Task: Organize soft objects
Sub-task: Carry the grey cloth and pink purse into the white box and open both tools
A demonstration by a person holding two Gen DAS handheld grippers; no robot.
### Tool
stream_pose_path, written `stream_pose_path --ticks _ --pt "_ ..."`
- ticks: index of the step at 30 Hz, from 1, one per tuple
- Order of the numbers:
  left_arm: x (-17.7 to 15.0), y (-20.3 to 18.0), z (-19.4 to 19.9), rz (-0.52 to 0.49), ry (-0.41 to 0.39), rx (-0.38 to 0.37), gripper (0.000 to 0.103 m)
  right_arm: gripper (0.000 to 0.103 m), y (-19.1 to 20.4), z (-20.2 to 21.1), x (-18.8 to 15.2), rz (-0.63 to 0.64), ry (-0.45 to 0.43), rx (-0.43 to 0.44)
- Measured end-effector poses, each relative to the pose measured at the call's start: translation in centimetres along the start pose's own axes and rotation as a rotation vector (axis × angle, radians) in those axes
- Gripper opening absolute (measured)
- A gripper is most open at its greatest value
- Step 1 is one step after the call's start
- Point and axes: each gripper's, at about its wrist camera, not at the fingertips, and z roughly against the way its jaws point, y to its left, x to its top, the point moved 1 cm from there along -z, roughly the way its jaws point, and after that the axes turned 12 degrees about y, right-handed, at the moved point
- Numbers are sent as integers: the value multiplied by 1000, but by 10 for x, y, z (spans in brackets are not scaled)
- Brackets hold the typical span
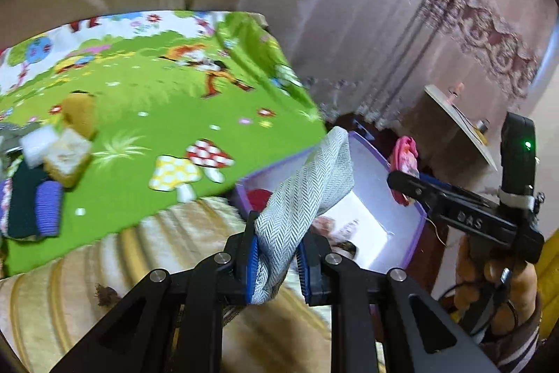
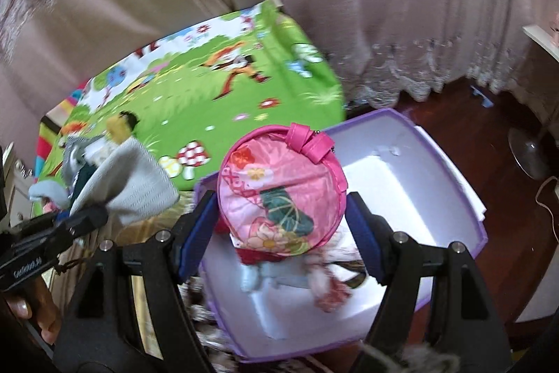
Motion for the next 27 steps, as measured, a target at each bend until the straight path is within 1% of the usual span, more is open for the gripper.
stream_pose_path --ticks 5,7,11,12,14,16,17,18,23,27 --pt "-1 -35 -18 -59 54 -53 20 76 -33 7 -2 -66 -18 -30" --pt "-2 -50 -27 -77 86 -90 20 76 -43 12 -2 -84 -29 -42" --pt "-4 -70 -43 -102 134 -114 20 76 -57 18 -1 -107 -46 -61" --pt "-4 -75 -48 -113 151 -121 21 76 -60 18 -1 -111 -48 -64" --pt "-5 -82 -58 -133 192 -141 29 76 -64 20 -1 -119 -52 -74" --pt "-8 -87 -65 -145 227 -134 57 76 -67 20 -1 -125 -54 -78" --pt "-9 -88 -68 -148 234 -130 62 76 -68 20 -1 -127 -54 -77" --pt "-10 -88 -68 -145 236 -132 64 76 -68 19 -1 -129 -54 -77" --pt "-8 -71 -61 -86 221 -146 64 76 -70 18 -3 -129 -55 -89" --pt "-8 -55 -49 -54 179 -114 64 76 -65 13 -2 -116 -44 -90"
